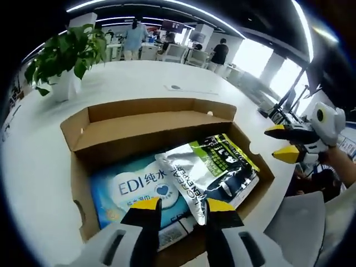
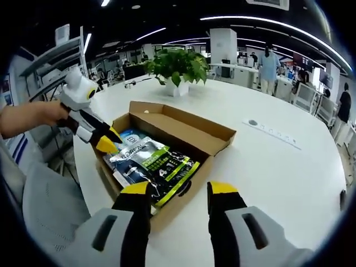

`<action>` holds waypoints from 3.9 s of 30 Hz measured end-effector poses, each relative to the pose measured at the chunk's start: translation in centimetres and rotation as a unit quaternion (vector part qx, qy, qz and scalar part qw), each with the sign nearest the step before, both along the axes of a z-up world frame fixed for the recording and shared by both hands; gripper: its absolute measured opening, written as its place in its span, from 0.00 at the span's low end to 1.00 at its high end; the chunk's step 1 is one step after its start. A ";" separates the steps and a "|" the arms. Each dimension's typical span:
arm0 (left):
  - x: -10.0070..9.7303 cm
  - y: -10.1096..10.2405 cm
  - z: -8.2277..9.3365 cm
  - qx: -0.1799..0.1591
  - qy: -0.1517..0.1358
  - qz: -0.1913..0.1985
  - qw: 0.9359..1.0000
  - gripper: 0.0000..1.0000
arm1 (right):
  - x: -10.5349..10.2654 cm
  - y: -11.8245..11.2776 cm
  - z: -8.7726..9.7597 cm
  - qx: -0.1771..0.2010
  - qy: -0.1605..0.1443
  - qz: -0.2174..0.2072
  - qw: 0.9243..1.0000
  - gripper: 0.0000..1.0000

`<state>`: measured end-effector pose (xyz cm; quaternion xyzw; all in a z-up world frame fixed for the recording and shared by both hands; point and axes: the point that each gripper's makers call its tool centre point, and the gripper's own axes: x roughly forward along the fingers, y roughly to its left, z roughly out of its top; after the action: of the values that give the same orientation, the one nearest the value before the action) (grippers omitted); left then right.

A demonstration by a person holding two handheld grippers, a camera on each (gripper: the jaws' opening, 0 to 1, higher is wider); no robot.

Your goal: Operate the shoe box by opening the lid, removing the specified soft item, and placing it in the target area until the item is outside and the box remains undamaged.

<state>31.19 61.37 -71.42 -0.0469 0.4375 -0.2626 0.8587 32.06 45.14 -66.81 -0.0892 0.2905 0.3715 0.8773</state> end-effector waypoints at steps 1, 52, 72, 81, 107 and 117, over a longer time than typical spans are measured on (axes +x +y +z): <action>-0.2 -0.3 -0.2 -0.005 0.008 0.000 1.000 0.30 | -0.2 0.0 -0.1 -0.002 -0.001 0.002 1.000 0.37; -1.2 2.0 -0.7 -0.068 0.068 0.025 0.995 0.01 | 0.0 5.8 -3.9 -0.014 0.100 0.029 0.994 0.27; -0.7 2.7 -1.2 -0.061 0.060 0.016 0.996 0.01 | 2.0 8.2 -6.6 -0.016 0.146 0.036 0.988 0.28; -0.4 2.8 -1.4 -0.049 0.056 0.007 0.997 0.01 | 2.5 8.5 -6.7 0.005 0.163 0.009 0.987 0.19; -0.4 0.7 1.8 -0.035 0.014 -0.005 0.999 0.00 | 2.2 6.2 -3.3 0.025 0.139 -0.025 0.990 0.00; 0.1 -1.8 3.0 -0.034 0.006 -0.021 0.999 0.00 | 2.3 3.6 -1.9 0.023 0.142 -0.037 0.989 0.00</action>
<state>31.26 59.59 -68.40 -0.0683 0.4346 -0.2945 0.8484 34.39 48.71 -68.68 -0.0047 0.4068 0.3542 0.8421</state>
